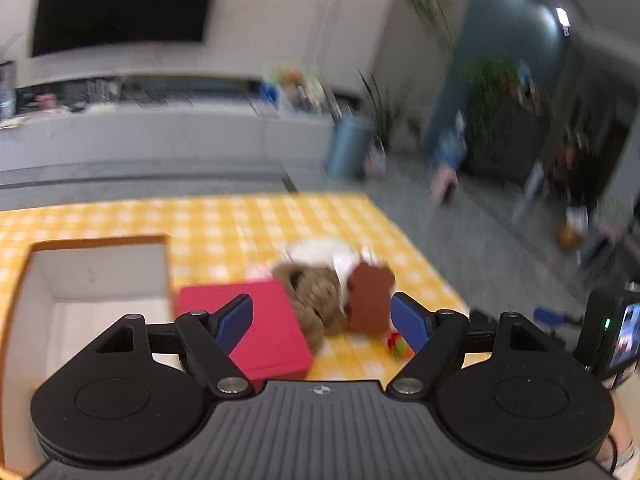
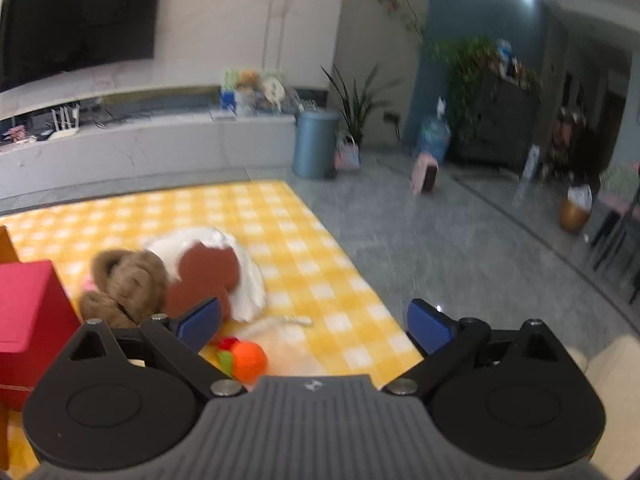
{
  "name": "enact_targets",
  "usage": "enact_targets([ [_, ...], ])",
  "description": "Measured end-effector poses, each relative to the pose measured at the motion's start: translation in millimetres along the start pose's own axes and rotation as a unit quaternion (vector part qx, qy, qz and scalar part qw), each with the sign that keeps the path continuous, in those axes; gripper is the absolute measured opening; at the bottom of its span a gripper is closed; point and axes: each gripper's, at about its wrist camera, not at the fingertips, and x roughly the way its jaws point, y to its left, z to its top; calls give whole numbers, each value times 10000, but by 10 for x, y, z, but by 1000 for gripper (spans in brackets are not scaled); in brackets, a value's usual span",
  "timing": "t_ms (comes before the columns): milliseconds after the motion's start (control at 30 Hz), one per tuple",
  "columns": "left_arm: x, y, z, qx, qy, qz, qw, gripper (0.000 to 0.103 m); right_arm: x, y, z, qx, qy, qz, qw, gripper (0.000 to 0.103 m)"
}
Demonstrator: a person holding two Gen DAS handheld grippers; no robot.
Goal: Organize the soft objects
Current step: 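Move the left tool to the brown plush dog and grasp it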
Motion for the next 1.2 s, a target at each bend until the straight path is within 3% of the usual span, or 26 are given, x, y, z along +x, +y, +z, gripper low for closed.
enact_targets([
  [233,766,-370,-43,402,562,-84,9976,92,305,-62,-206,229,346,115,9991,97],
  [400,1362,-538,-12,834,1027,439,9902,92,410,-49,-253,295,507,488,9971,95],
  [600,1992,-599,10,1359,1522,1081,9730,91,578,39,-307,178,754,578,9953,95],
  [800,2317,-587,-39,1578,1878,1402,9593,91,751,36,-324,371,955,766,9918,95],
  [900,2407,-593,-79,1585,1937,1521,9561,91,768,77,-297,411,936,824,9913,95],
  [1133,2567,-701,-196,2121,2000,2077,9337,91,776,132,-303,276,984,784,9917,95],
  [1200,2581,-734,-209,2209,2000,2107,9310,91,781,110,-308,339,1000,779,9913,95],
])
